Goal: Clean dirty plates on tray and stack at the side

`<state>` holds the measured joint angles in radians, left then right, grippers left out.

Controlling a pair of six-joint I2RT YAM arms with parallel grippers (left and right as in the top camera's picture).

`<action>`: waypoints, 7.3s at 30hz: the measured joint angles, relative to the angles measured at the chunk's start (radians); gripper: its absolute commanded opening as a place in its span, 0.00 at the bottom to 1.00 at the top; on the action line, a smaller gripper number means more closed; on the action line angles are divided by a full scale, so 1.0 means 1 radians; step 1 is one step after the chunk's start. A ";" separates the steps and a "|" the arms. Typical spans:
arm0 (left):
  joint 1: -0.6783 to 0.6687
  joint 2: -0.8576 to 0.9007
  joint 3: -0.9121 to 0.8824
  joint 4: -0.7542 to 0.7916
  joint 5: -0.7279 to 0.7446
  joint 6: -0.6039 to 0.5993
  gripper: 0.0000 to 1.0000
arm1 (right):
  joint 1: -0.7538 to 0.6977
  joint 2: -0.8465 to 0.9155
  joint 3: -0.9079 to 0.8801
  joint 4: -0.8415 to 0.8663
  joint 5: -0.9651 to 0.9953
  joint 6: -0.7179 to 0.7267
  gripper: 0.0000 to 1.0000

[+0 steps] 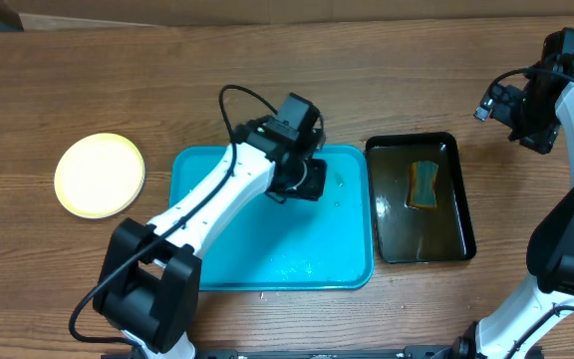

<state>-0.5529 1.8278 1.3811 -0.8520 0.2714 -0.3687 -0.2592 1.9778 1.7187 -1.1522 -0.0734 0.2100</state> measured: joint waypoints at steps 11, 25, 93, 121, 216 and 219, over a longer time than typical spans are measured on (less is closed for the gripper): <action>-0.056 0.000 0.000 0.011 -0.187 -0.075 0.37 | 0.000 0.000 0.000 0.000 0.000 -0.001 1.00; -0.055 0.000 0.000 -0.060 -0.240 -0.089 1.00 | 0.000 0.000 0.000 -0.030 -0.327 0.018 0.35; -0.055 0.000 0.001 -0.014 -0.247 -0.089 1.00 | 0.686 -0.378 -0.819 0.141 -0.043 0.496 0.04; -0.055 0.000 0.001 -0.014 -0.247 -0.089 1.00 | 0.686 -0.380 -0.819 0.100 -0.137 0.495 0.04; 0.188 0.000 0.002 0.225 -0.527 -0.089 1.00 | 0.352 -1.392 -0.551 0.283 0.231 0.233 1.00; 0.188 0.000 0.002 0.225 -0.527 -0.089 1.00 | 0.352 -1.505 -0.674 0.274 0.238 0.233 1.00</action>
<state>-0.3645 1.8278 1.3827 -0.6273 -0.2558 -0.4576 0.0933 0.4732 1.0451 -0.8783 0.1642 0.4435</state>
